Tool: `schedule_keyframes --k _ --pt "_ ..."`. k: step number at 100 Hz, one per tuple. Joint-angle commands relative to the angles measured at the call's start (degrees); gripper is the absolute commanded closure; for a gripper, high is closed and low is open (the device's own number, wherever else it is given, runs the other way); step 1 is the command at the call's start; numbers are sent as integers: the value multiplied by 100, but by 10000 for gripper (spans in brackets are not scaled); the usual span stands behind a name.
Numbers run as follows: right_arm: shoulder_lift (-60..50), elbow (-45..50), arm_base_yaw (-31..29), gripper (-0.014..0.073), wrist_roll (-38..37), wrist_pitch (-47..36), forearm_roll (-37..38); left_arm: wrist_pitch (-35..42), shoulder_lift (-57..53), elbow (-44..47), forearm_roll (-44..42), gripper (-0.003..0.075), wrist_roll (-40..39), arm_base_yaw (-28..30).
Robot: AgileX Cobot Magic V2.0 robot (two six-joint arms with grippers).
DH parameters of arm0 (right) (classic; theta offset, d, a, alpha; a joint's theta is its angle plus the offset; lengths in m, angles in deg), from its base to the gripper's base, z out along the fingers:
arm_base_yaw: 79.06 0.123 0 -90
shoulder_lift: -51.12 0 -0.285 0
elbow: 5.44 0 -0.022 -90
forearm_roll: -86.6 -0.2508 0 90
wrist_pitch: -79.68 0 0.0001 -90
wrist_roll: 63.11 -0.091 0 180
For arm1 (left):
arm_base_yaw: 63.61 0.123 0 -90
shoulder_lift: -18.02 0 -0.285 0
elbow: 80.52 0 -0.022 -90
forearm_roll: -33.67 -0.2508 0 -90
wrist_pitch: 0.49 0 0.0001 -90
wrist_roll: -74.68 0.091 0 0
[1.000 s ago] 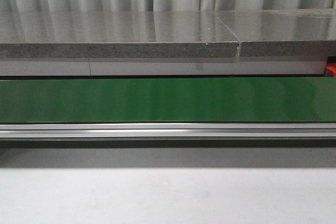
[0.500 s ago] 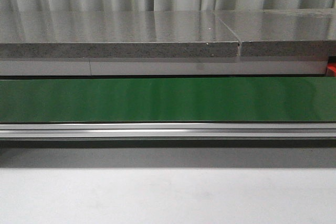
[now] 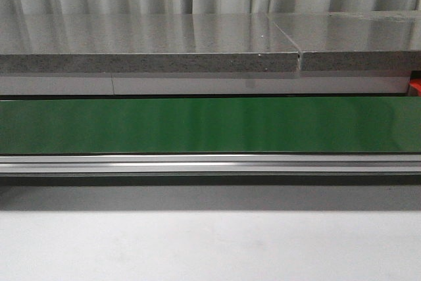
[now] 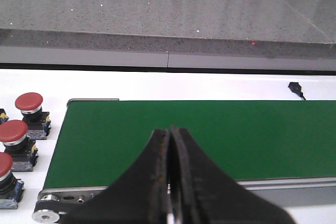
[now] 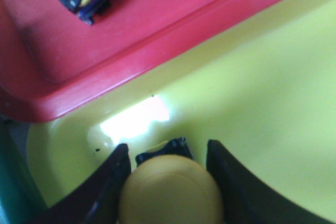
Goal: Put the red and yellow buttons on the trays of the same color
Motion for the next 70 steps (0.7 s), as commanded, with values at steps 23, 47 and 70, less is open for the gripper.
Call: schedule_keyframes --k 23,47,70 --pt "-182 -118 18 -13 87 -45 -21 429 42 -155 -11 739 1 -38" --pt "-497 -136 220 -9 93 -247 -21 429 42 -155 -11 739 1 -38" --pt "-1476 -136 555 -9 205 -589 -16 429 42 -155 -11 739 1 -38"
